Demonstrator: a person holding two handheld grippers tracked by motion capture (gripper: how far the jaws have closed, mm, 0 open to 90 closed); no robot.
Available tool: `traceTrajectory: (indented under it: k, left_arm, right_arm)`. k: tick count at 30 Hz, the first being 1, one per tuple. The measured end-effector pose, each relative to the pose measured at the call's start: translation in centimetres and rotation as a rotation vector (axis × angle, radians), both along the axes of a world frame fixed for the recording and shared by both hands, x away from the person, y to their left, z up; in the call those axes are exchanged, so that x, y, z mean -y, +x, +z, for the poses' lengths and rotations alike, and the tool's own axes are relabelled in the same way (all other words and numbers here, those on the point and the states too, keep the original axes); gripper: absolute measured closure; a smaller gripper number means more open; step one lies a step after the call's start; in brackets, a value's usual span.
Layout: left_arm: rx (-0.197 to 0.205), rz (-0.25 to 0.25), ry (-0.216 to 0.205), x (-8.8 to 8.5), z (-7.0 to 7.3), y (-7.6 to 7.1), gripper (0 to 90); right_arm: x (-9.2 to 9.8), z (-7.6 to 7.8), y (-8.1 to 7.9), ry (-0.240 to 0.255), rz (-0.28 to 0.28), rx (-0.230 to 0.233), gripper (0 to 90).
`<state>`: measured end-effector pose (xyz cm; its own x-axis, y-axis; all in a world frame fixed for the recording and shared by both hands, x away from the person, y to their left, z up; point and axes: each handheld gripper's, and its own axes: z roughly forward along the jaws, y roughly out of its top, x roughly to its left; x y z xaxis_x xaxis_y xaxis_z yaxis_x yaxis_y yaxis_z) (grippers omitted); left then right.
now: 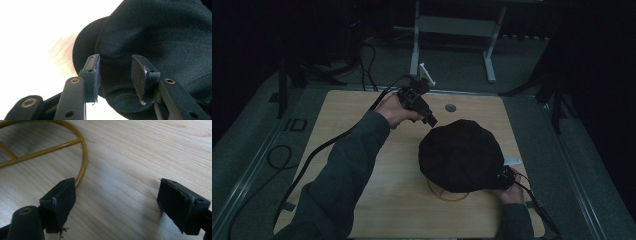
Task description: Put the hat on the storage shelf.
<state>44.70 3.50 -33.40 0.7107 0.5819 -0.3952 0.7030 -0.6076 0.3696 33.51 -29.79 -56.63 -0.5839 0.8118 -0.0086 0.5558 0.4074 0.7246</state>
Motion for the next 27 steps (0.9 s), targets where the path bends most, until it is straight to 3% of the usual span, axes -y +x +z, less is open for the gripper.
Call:
traceTrajectory:
  k: [9, 13, 23, 27]
  left_arm:
    - [0.020, 0.014, 0.006, -0.2, 0.2, 0.0, 55.9]
    - [0.042, 0.026, 0.033, -0.5, 0.3, 0.1, 55.1]
    - [0.162, 0.090, 0.143, -1.3, 0.4, 0.0, 53.4]
    - [0.208, 0.115, 0.165, -1.8, 0.2, -0.2, 52.7]
  right_arm:
    - [0.0, 0.0, 0.0, 0.000, 0.000, 0.000, 15.3]
    - [0.0, 0.0, 0.0, 0.000, -0.001, 0.000, 15.3]
    - [0.0, 0.0, 0.0, 0.000, 0.000, 0.000, 15.3]
    - [0.0, 0.0, 0.0, 0.000, 0.000, 0.000, 15.3]
